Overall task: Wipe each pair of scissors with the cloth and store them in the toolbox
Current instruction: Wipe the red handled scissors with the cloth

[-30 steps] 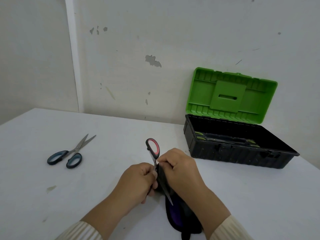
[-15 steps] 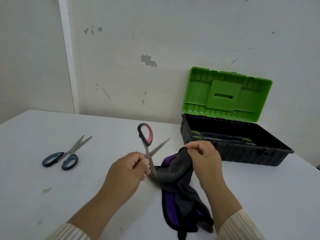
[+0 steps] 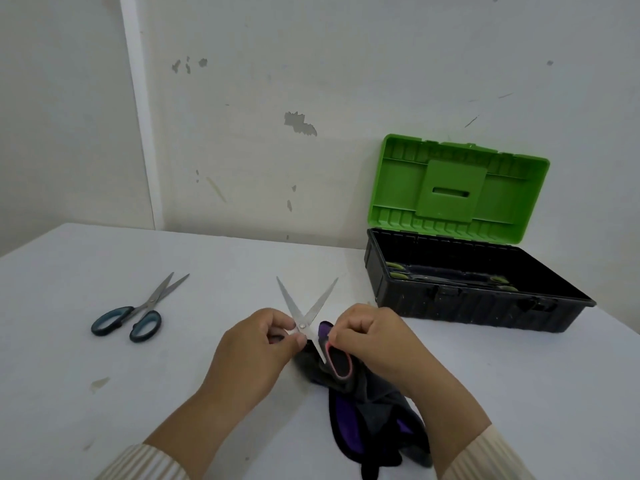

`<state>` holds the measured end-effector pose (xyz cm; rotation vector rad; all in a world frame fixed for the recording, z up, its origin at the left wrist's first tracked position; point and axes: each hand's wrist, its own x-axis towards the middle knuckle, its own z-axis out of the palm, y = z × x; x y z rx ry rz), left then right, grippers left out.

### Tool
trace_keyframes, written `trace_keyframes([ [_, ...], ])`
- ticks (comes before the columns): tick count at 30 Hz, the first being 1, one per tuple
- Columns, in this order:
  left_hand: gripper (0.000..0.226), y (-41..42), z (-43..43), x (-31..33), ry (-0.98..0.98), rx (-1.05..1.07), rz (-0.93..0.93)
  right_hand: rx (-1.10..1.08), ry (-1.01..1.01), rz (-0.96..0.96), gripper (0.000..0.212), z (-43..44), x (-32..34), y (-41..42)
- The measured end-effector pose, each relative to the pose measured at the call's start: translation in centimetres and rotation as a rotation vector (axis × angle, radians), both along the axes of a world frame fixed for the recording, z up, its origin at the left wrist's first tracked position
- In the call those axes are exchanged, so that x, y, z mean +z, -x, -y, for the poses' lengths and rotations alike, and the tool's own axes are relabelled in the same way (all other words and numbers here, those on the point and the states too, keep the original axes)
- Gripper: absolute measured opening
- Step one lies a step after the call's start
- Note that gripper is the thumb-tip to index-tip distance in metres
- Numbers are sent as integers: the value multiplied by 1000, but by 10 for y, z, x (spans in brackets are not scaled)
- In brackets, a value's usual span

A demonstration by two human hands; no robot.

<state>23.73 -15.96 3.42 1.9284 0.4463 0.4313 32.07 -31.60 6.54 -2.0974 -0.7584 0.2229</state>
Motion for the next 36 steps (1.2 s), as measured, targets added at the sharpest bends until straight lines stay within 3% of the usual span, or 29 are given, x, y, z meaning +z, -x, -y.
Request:
trace_keyframes([
  [3, 13, 1, -5, 4, 405, -158, -131, 13, 65, 34, 17, 3, 0, -2],
  [5, 25, 3, -7, 4, 485, -198, -158, 20, 68, 23, 18, 5, 0, -3],
  [8, 31, 2, -6, 3, 390, -188, -148, -112, -84, 58, 23, 7, -2, -9],
  [11, 31, 1, -5, 2, 270, -166, -114, -210, -235, 257, 39, 5, 1, -6],
  [15, 25, 1, 2, 1, 199, -156, -68, -9, -1, 473, 25, -14, -9, 12],
  [17, 27, 1, 4, 1, 171, -149, -48, -22, 31, 578, 19, -17, -16, 3],
  [20, 31, -1, 3, 1, 178, -140, -30, -114, -3, 545, 19, -18, -13, 0],
  [24, 32, -1, 4, 0, 185, -134, -21, 9, 99, 518, 18, -22, -12, 9],
  [27, 31, -2, 4, 0, 184, -145, -22, -152, -22, 559, 20, -19, -14, -1],
  [31, 33, -2, 4, 0, 150, -134, -12, -17, 55, 600, 18, -23, -19, 11],
  [36, 34, 0, 5, 1, 162, -152, -18, -180, -12, 625, 20, -19, -20, -3],
])
